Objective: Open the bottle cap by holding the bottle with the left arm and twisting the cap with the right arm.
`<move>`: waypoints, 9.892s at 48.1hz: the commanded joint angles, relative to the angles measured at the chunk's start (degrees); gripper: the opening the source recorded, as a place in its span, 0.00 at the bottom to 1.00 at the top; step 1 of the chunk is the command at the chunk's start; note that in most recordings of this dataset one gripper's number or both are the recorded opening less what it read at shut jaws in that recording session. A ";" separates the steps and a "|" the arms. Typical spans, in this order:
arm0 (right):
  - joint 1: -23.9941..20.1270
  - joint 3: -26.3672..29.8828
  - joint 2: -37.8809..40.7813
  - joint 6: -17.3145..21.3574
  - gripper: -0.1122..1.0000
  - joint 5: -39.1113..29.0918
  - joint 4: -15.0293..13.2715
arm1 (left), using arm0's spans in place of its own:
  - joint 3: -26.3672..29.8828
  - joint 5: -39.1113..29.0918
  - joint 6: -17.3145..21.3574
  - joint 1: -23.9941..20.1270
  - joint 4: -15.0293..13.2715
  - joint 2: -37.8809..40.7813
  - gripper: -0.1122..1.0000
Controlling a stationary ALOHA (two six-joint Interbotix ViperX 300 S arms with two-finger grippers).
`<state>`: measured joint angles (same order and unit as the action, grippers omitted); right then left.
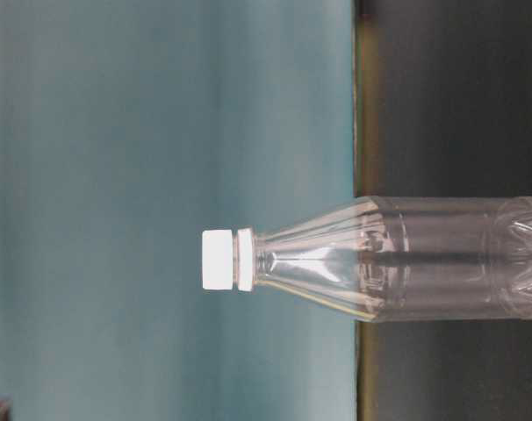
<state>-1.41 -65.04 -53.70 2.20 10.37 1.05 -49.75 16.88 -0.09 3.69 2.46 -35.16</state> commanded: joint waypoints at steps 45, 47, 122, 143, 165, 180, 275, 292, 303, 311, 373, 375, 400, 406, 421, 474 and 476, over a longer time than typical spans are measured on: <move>1.32 1.14 0.62 5.01 0.10 -4.39 0.88 | 2.90 14.50 -4.13 -1.49 0.18 30.32 0.99; 1.41 1.14 0.62 5.10 0.10 -4.48 0.88 | 2.02 14.77 -5.01 -1.58 0.18 31.20 0.99; 1.41 0.88 2.55 5.36 0.10 -4.22 4.04 | -1.58 12.04 -8.96 -1.49 0.18 46.14 1.00; 1.41 0.79 2.81 5.27 0.10 -4.31 4.48 | -1.58 12.66 -9.05 -1.41 0.18 46.76 0.99; -0.88 5.36 5.45 12.22 0.10 -17.58 4.83 | -1.67 13.10 -8.00 -0.44 0.18 46.76 0.83; -2.99 28.30 18.37 18.81 0.10 -50.10 5.45 | -0.79 12.83 -8.17 0.00 0.18 46.93 0.83; -1.58 83.94 70.49 32.34 0.43 -86.84 7.21 | -0.26 12.66 -8.26 0.35 0.18 47.55 0.83; -1.67 86.92 71.72 5.54 0.43 -93.52 7.38 | -0.35 12.66 -8.26 0.35 0.18 47.55 0.83; -2.02 89.56 72.95 -13.10 0.43 -95.71 7.21 | -0.26 12.66 -8.26 0.35 0.18 47.55 0.83; -2.29 90.09 73.21 -24.35 0.43 -95.36 6.77 | -0.26 12.66 -8.26 0.35 0.18 47.55 0.83; -2.37 86.04 67.32 -20.21 0.82 -90.09 4.57 | 0.44 12.39 -8.96 0.35 0.18 47.72 0.83; -2.46 86.31 66.80 -17.84 0.82 -90.79 4.39 | 0.44 12.39 -8.96 0.35 0.18 47.64 0.83; -1.85 90.53 67.06 38.76 0.81 -96.94 4.39 | 0.53 12.39 -9.05 0.35 0.18 47.72 0.83; -1.93 90.35 67.50 43.15 0.81 -95.54 4.48 | 0.88 12.48 -9.05 0.35 0.18 47.72 0.83; -2.55 90.18 70.84 45.62 0.81 -94.39 5.45 | 0.88 12.39 -8.96 0.35 0.18 47.81 0.83; -1.85 89.12 73.39 21.71 0.42 -94.57 5.27 | 0.79 12.39 -8.96 0.35 0.18 47.81 0.83; -1.85 89.12 73.39 18.11 0.42 -94.48 5.27 | 0.70 12.39 -8.96 0.26 0.18 47.81 0.83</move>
<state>-3.34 23.73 19.60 24.79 -84.02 6.50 -48.78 30.06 -8.79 3.34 2.46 11.43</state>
